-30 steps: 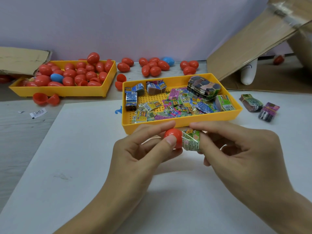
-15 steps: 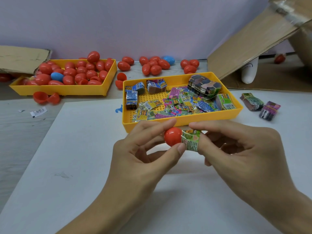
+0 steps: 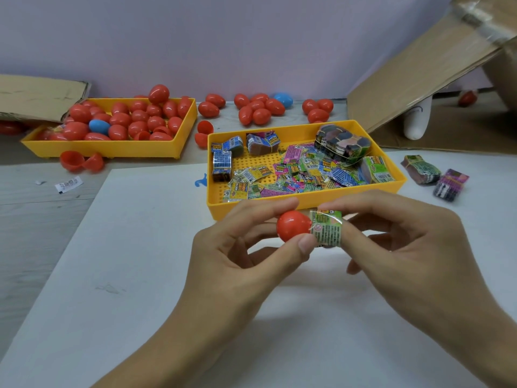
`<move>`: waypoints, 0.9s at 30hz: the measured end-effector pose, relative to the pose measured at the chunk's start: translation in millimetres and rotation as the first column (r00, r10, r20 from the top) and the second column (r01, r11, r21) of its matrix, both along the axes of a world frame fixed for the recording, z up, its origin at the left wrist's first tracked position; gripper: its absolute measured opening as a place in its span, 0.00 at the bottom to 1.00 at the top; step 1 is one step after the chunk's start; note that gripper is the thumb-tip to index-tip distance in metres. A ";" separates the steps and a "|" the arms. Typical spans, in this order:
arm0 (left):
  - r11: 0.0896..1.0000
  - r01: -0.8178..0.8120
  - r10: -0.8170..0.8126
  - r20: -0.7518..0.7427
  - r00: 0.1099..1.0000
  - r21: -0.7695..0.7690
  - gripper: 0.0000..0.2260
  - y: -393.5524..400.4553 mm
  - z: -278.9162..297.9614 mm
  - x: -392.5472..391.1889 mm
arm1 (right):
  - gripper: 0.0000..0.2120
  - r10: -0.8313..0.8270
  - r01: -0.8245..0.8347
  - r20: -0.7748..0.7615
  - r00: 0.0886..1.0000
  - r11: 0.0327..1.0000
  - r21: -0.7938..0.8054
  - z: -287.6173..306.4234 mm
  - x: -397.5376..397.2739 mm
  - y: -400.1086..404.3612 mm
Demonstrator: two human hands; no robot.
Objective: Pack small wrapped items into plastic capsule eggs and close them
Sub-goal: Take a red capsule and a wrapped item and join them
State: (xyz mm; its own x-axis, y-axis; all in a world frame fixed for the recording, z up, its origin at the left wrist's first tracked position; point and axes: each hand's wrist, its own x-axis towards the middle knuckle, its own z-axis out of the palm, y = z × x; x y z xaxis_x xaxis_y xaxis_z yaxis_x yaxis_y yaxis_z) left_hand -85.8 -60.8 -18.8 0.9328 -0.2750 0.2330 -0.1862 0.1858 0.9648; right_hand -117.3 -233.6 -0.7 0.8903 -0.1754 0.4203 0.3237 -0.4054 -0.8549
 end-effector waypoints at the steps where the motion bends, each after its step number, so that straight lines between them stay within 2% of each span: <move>1: 1.000 0.001 -0.001 -0.002 1.000 -0.002 0.17 -0.2 0.1 0.0 | 0.08 0.003 -0.003 0.005 1.000 1.000 0.014 -0.4 -0.5 0.4; 6: 1.000 0.006 -0.006 -0.014 1.000 0.012 0.17 0.6 -0.2 0.3 | 0.10 0.018 -0.019 0.032 0.999 0.999 0.029 -1.2 -0.6 1.7; 12: 0.999 0.009 -0.008 -0.013 1.000 0.038 0.16 1.0 -2.9 1.5 | 0.07 0.035 -0.036 0.012 0.999 0.996 0.077 -2.9 -0.8 0.4; 18: 0.999 0.024 -0.024 -0.005 1.000 0.042 0.15 0.0 -5.1 1.7 | 0.03 0.036 -0.036 -0.011 0.999 0.999 -0.020 -4.3 -0.8 0.2; 27: 0.998 0.025 -0.026 0.005 1.000 0.050 0.15 0.4 -3.5 0.2 | 0.09 0.040 -0.038 0.011 0.999 0.994 -0.106 -1.7 -1.0 1.9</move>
